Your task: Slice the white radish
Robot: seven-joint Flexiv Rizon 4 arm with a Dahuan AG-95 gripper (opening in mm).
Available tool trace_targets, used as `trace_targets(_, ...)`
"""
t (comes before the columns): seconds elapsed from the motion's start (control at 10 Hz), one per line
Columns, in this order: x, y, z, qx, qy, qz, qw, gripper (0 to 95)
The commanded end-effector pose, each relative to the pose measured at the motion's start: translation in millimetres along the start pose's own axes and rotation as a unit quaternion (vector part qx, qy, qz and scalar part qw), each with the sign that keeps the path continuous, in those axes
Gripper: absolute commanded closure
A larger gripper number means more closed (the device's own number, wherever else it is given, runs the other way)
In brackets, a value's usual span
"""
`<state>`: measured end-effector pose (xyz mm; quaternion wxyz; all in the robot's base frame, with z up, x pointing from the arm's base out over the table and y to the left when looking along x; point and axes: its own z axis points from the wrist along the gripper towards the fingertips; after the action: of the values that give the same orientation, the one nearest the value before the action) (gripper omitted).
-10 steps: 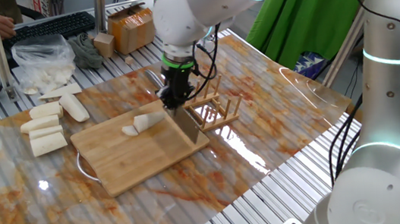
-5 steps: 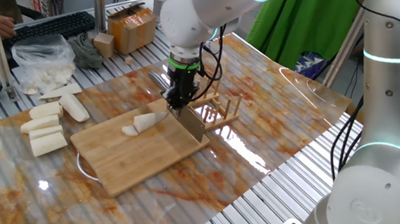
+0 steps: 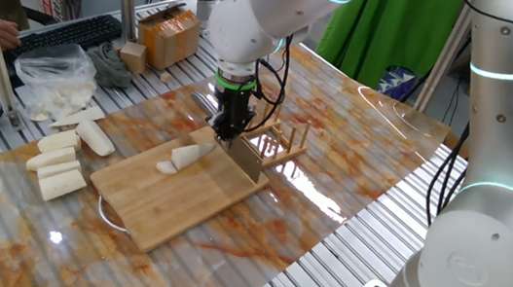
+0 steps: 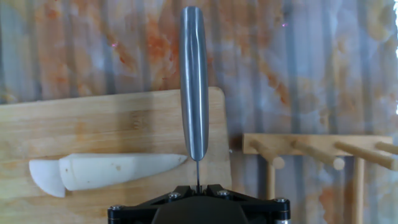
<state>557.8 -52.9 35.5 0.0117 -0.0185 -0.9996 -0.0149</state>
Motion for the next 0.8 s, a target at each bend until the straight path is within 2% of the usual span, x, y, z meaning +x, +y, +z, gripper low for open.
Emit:
trace_targets(0.1, 1.6, -0.1, -5.1, -0.001, 0.004, 0.003, 1.0, 95.0)
trace_targets(0.3, 4.4, 2.9, -11.0, 0.0, 0.003, 0.004, 1.0, 95.0)
trace_targets(0.5, 7.0, 13.4, -22.4, 0.002, 0.005, 0.008, 1.0, 95.0)
trace_targets(0.8, 12.2, 39.2, -38.8, -0.001, 0.006, 0.025, 0.9997, 95.0)
